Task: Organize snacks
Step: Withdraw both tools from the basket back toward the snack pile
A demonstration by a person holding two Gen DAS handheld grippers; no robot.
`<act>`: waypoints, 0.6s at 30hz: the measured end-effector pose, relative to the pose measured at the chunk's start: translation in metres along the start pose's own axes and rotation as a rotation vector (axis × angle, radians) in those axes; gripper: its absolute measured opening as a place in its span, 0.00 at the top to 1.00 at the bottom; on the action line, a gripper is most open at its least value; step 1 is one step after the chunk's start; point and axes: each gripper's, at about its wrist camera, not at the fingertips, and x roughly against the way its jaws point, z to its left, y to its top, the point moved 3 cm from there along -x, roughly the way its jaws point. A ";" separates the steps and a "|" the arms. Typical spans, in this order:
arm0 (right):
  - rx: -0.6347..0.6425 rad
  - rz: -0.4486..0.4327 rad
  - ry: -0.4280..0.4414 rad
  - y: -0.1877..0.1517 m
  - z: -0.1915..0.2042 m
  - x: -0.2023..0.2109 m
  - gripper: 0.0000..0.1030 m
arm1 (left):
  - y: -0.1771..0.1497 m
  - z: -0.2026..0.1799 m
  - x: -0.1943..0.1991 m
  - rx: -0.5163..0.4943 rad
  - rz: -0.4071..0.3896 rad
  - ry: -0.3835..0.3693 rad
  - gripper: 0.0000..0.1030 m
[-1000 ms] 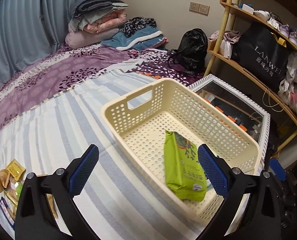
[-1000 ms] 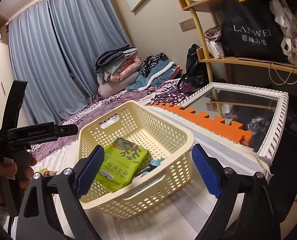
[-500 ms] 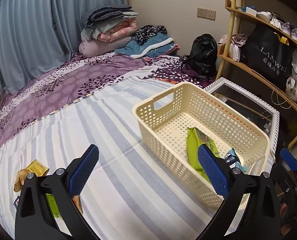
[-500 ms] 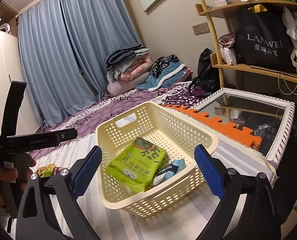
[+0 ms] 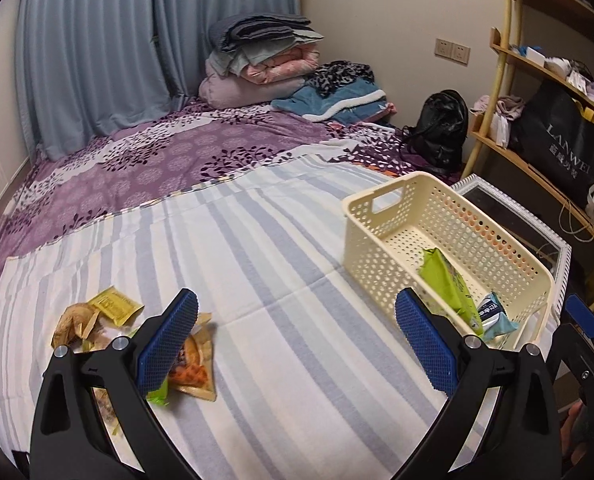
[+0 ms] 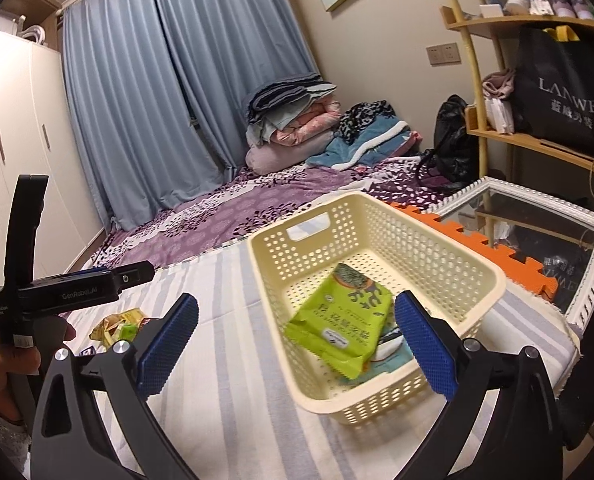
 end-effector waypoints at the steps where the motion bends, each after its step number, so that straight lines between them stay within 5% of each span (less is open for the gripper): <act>1: 0.008 0.002 0.005 0.000 0.005 0.000 0.05 | -0.003 0.007 0.002 0.013 -0.001 0.003 0.02; 18: 0.099 0.083 0.094 -0.017 0.077 -0.015 0.05 | -0.052 0.108 0.030 0.196 0.007 0.067 0.02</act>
